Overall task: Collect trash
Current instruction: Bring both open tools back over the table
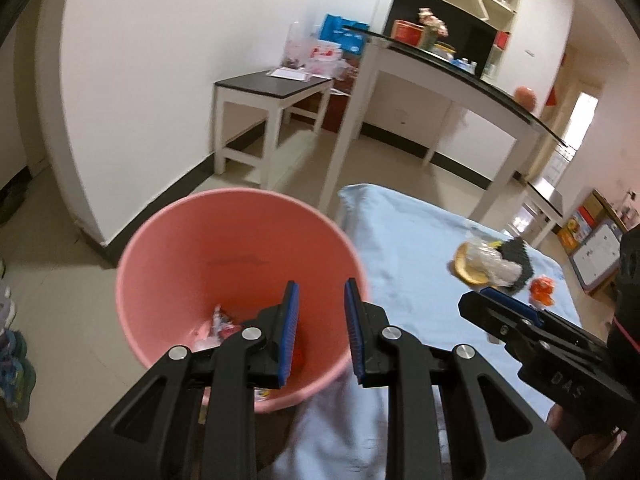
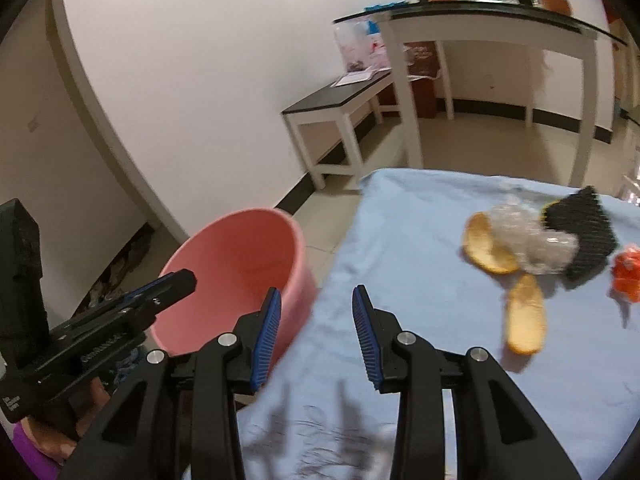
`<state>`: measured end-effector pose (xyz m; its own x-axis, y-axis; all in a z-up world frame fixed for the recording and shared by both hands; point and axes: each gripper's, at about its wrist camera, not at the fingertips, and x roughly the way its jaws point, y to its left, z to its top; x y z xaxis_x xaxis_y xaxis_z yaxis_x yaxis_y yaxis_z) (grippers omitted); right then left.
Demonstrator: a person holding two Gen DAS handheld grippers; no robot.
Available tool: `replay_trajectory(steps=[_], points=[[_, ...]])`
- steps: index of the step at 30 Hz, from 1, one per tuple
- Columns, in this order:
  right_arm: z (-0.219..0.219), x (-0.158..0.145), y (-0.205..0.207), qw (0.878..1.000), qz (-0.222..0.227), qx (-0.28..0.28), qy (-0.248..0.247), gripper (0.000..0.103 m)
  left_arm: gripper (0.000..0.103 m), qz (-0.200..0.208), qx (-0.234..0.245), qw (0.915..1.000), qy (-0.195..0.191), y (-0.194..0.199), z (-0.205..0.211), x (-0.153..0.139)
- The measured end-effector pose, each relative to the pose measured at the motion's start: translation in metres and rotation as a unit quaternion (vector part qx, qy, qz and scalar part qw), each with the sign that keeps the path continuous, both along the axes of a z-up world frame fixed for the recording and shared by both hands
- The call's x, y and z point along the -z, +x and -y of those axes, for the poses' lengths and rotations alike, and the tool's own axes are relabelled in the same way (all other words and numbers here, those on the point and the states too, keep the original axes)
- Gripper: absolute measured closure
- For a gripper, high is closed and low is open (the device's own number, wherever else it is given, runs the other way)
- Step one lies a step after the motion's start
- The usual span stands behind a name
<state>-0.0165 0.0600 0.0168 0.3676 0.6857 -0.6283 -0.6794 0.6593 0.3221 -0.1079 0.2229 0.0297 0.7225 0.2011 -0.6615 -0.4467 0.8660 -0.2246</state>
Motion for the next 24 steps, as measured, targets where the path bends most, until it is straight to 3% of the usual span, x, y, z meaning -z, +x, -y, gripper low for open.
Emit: replay_trajectory(steps=[9, 24], points=[[0.079, -0.007, 0.031, 0.996, 0.021, 0.085, -0.008, 0.065, 0.08, 0.001, 0.081, 0.9967, -0.004, 0.041, 0.053, 0.003], [0.194, 0.02, 0.079, 0.978, -0.007, 0.209, -0.016, 0.064, 0.08, -0.058, 0.207, 0.9767, -0.007, 0.125, 0.149, 0.039]])
